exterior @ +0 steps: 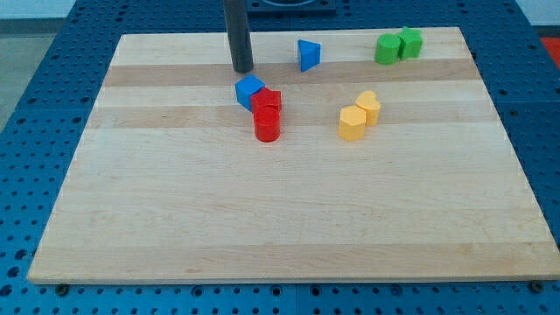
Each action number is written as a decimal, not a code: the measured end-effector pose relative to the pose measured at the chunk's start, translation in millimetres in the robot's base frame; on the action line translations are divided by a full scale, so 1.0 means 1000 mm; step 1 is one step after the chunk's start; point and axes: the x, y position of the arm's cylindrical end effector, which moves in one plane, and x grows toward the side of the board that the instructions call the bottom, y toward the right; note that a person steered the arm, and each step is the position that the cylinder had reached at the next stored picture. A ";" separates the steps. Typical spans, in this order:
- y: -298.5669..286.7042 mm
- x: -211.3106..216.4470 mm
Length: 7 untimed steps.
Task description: Push the blue triangle closer to the red circle
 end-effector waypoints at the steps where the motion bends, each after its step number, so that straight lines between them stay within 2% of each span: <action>1: 0.021 -0.038; 2: 0.095 -0.017; 3: 0.129 0.006; 4: 0.133 0.043; 5: 0.126 0.003; 6: 0.151 -0.013; 7: 0.188 0.020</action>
